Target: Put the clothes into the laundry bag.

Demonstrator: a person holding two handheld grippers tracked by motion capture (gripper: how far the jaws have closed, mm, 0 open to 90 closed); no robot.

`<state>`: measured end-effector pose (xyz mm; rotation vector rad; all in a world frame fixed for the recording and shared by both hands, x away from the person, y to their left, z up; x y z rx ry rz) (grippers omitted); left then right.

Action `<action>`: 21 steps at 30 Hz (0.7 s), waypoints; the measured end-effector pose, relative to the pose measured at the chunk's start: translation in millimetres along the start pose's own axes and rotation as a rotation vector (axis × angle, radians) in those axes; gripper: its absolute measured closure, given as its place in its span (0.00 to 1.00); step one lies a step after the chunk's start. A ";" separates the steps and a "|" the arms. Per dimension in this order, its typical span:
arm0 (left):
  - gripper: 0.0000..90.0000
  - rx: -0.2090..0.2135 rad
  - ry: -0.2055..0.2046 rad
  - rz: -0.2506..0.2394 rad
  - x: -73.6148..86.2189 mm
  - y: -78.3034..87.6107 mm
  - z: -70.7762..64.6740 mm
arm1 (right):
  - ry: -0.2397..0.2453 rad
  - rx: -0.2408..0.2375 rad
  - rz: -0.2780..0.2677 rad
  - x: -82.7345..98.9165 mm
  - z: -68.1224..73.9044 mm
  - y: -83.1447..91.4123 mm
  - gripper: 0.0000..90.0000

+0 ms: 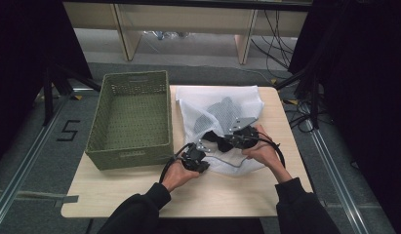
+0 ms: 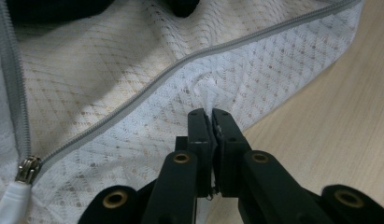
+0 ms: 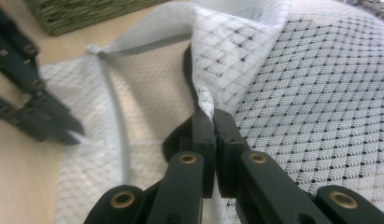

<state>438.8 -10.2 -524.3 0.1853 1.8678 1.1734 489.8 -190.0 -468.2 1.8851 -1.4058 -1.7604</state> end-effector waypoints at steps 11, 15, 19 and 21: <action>0.95 -0.002 0.046 -0.029 0.3 -1.2 -1.7 | 0.048 -0.114 0.082 16.3 26.1 -7.3 1.00; 0.94 0.003 0.000 0.002 0.8 1.1 0.0 | 0.072 -0.141 0.129 25.8 32.5 -16.2 1.00; 0.93 0.013 0.042 -0.038 1.2 -0.7 -3.1 | 0.081 -0.162 0.157 30.2 33.2 -18.4 1.00; 0.92 0.014 0.001 -0.009 2.0 3.0 -0.7 | 0.092 -0.160 0.162 31.8 32.6 -18.3 1.00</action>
Point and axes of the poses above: each handheld gripper's, and its own axes: y roughly backward along the jaws, x roughly out of its underside, z roughly to its left, the point moved 3 cm from there along -y, roughly forward along the jaws, and after that the axes turned 7 degrees about y, right-handed, at the moved point
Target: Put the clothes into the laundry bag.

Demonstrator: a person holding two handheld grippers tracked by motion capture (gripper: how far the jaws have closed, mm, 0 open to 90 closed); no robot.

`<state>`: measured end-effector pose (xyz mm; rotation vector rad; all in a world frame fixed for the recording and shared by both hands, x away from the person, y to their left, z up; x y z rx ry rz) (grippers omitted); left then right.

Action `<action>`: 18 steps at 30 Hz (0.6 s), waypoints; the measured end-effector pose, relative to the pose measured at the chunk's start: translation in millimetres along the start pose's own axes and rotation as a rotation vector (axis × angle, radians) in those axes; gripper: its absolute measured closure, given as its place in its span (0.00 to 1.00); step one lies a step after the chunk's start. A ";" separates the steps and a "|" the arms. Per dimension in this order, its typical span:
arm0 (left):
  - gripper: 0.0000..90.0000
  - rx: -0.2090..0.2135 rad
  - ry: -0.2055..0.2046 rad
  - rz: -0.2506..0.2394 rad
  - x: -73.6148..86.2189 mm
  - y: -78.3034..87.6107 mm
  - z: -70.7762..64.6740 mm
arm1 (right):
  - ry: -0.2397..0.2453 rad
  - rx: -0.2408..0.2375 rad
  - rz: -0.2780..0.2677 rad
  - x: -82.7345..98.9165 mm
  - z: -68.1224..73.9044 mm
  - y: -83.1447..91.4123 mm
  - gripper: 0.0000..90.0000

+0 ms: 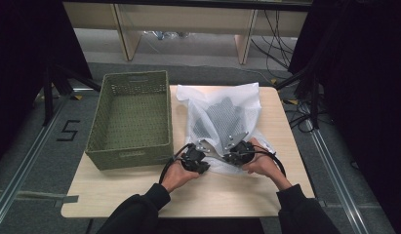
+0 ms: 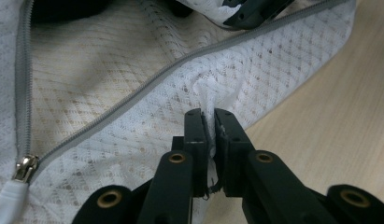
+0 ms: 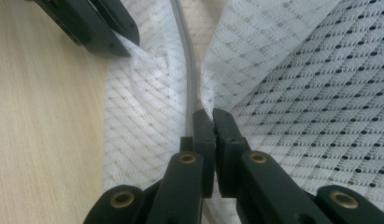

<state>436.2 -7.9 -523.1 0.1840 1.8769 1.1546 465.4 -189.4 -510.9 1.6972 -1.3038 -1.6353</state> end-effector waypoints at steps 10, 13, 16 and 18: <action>0.72 0.021 0.006 -0.045 7.7 23.7 -11.5 | -0.068 0.080 -0.049 -2.8 0.2 11.0 0.90; 0.69 0.026 -0.008 -0.032 12.9 29.5 -12.3 | -0.086 0.126 -0.100 -10.4 -0.9 12.8 0.84; 0.66 0.031 0.025 -0.054 16.2 32.0 -15.2 | -0.083 0.174 -0.139 -18.5 -3.0 11.9 0.81; 0.65 0.035 0.049 -0.061 18.4 34.2 -16.2 | -0.088 0.169 -0.143 -23.5 -4.0 8.8 0.79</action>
Point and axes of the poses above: each handheld gripper's, and its own axes: y roughly backward along the jaws, x roughly out of its underside, z roughly to its left, the point moved 3 cm from there along -y, roughly forward along the jaws, and after that the axes turned 7 degrees about y, right-handed, at the moved point
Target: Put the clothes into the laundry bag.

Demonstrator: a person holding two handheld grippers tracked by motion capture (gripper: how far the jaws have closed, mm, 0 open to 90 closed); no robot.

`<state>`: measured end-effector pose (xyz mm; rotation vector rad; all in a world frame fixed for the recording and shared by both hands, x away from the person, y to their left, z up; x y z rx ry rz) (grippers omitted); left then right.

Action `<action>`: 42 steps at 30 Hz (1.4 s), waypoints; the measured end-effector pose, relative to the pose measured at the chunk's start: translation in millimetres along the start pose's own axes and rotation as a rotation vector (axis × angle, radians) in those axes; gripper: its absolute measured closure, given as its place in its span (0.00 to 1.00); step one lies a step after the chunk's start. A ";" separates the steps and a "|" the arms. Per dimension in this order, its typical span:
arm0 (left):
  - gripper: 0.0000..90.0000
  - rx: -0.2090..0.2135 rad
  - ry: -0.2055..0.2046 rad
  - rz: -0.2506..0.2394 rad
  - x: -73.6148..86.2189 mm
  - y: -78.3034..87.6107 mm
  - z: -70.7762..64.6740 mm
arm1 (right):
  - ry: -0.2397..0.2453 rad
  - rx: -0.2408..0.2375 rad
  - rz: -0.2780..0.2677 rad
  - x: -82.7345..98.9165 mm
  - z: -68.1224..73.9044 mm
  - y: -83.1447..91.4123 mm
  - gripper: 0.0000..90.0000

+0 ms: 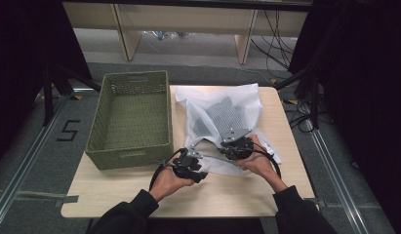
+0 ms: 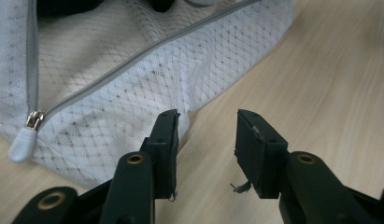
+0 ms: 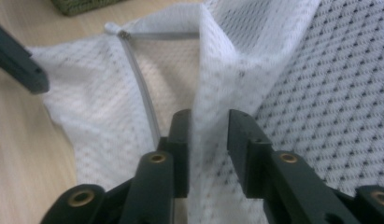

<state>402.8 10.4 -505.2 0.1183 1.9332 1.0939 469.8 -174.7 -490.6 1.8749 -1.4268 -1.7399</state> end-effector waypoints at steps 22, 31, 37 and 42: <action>0.59 0.013 0.004 0.009 12.5 16.6 9.2 | 0.107 -0.101 0.115 8.1 21.4 -24.0 1.00; 0.50 0.012 0.050 -0.032 15.5 22.0 8.1 | -0.004 -0.069 0.061 9.3 9.4 -8.6 0.74; 0.42 0.009 0.031 -0.056 19.5 28.2 9.6 | -0.103 0.022 0.021 14.8 -5.9 3.6 0.51; 0.35 0.012 0.032 -0.068 22.1 32.7 9.0 | -0.141 0.032 0.003 15.9 -9.2 16.0 0.45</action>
Point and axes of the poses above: each handheld gripper's, and its own axes: y roughly backward along the jaws, x roughly out of its underside, z roughly to its left, the point moved 3 cm from there along -y, roughly forward along the jaws, and after that the axes turned 7 degrees about y, right-handed, at the moved point
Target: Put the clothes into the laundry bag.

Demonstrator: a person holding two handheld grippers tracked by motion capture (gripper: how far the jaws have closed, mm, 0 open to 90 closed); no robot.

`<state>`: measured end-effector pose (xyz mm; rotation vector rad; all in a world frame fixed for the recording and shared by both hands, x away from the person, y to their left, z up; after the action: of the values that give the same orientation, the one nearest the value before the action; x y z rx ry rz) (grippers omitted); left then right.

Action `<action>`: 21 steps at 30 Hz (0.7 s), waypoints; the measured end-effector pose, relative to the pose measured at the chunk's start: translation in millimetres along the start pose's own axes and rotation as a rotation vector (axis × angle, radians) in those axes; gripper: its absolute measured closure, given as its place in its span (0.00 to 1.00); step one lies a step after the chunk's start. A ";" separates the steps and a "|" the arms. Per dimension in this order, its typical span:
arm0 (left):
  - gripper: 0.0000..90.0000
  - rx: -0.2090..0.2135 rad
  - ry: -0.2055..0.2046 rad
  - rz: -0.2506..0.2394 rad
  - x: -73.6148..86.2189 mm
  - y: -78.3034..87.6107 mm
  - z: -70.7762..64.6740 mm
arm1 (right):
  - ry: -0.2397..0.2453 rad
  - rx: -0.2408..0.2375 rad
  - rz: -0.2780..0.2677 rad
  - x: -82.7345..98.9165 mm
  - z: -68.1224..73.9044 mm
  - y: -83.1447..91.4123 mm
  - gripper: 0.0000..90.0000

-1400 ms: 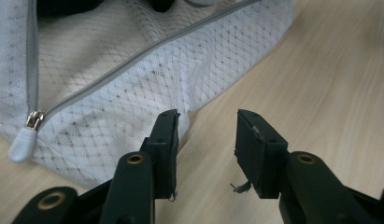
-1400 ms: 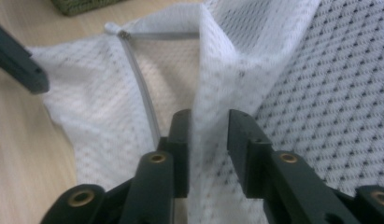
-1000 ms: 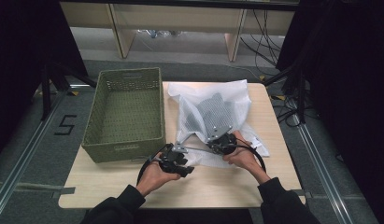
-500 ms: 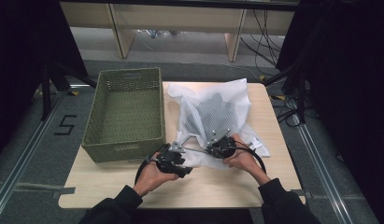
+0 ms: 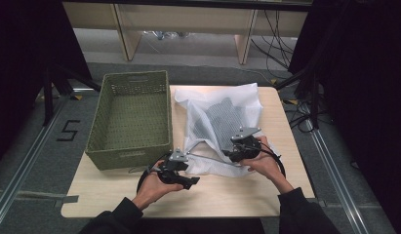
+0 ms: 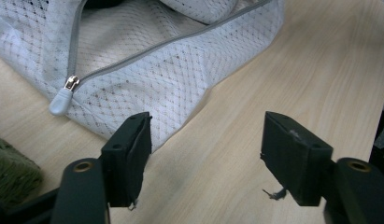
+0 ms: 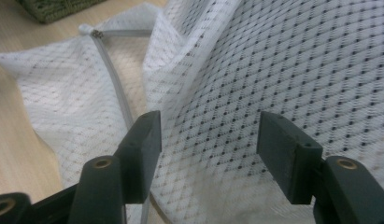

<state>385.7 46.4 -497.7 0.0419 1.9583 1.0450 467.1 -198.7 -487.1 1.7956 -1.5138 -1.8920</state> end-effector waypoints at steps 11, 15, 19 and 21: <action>0.22 -0.022 -0.002 -0.021 6.3 6.6 4.2 | -0.070 -0.010 -0.051 6.5 -3.9 21.0 0.41; 0.21 -0.026 0.009 -0.035 9.5 10.0 3.7 | -0.109 -0.036 -0.068 12.1 -1.2 31.4 0.40; 0.21 -0.036 0.001 -0.040 12.7 13.0 3.6 | -0.125 -0.043 -0.074 18.7 4.1 38.1 0.39; 0.21 -0.034 -0.002 -0.040 15.0 13.3 2.8 | -0.140 -0.059 -0.084 22.1 7.2 40.3 0.39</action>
<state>374.0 62.8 -499.6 -0.0147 1.9315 1.0509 434.2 -229.3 -475.3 1.7605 -1.4283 -2.1197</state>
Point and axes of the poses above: each handheld gripper's, and its own axes: y roughly backward along the jaws, x roughly out of its underside, z roughly to its left, the point moved 3 cm from there along -y, roughly forward along the jaws, and after that the axes turned 7 degrees about y, right-handed, at the moved point
